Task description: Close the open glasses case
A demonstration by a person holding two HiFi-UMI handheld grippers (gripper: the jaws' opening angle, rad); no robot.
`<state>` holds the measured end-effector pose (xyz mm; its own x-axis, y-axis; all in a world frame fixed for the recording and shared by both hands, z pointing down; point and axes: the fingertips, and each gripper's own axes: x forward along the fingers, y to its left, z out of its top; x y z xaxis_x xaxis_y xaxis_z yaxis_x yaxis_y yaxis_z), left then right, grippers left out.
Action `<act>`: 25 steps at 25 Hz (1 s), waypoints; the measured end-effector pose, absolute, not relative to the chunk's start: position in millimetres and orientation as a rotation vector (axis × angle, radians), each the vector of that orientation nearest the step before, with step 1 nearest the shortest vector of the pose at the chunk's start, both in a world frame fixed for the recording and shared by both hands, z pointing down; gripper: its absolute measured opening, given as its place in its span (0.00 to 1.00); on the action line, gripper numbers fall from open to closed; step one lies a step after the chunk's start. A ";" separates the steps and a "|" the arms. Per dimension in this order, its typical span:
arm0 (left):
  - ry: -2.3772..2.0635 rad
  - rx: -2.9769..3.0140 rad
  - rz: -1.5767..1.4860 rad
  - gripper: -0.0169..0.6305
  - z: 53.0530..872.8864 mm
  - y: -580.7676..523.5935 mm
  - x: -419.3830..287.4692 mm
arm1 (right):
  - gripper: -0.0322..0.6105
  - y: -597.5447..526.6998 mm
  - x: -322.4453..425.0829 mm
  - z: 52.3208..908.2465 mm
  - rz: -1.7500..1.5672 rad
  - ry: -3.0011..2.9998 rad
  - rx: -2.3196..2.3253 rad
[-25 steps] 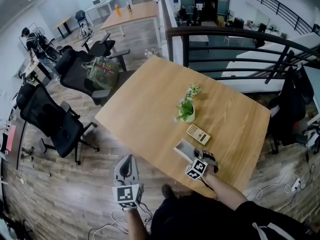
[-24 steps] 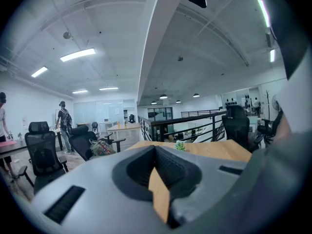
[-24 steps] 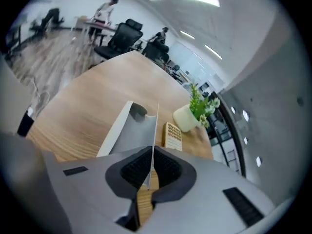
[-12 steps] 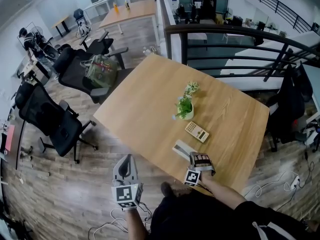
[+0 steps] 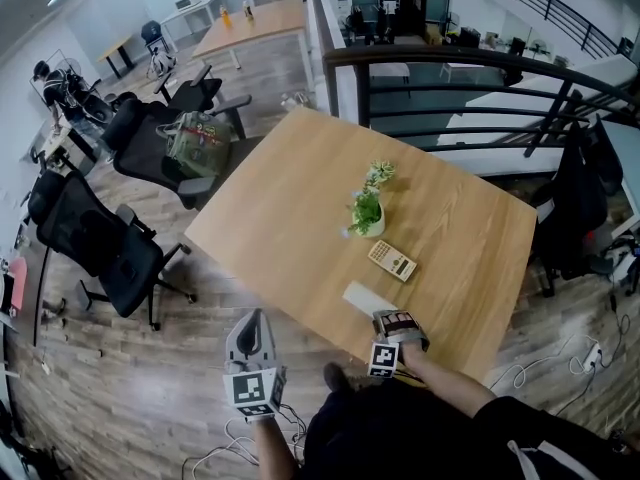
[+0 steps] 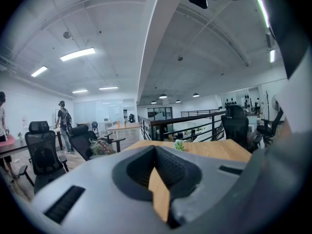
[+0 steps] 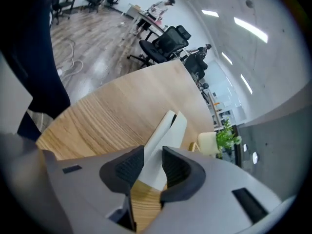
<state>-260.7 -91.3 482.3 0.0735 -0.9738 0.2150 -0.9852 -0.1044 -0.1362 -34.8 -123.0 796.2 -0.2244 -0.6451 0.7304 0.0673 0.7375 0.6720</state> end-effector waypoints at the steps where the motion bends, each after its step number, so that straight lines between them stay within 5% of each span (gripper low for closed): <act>1: -2.073 2.269 0.391 0.03 481.9 -91.0 -261.2 | 0.25 -121.2 -36.4 795.5 -0.617 -1.728 0.466; 7: -2.065 2.262 0.388 0.03 485.8 -88.9 -260.9 | 0.20 -126.2 -39.8 797.6 -0.116 -1.934 0.562; 25: -2.056 2.277 0.390 0.03 482.5 -88.4 -257.3 | 0.07 -134.5 -33.5 790.1 0.206 -2.040 0.694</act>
<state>-257.3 -88.4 482.5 0.0846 -0.9723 0.2178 -0.9846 -0.1152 -0.1318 -33.5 -134.5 790.1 -0.3995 -0.3920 0.8287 -0.5499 0.8257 0.1255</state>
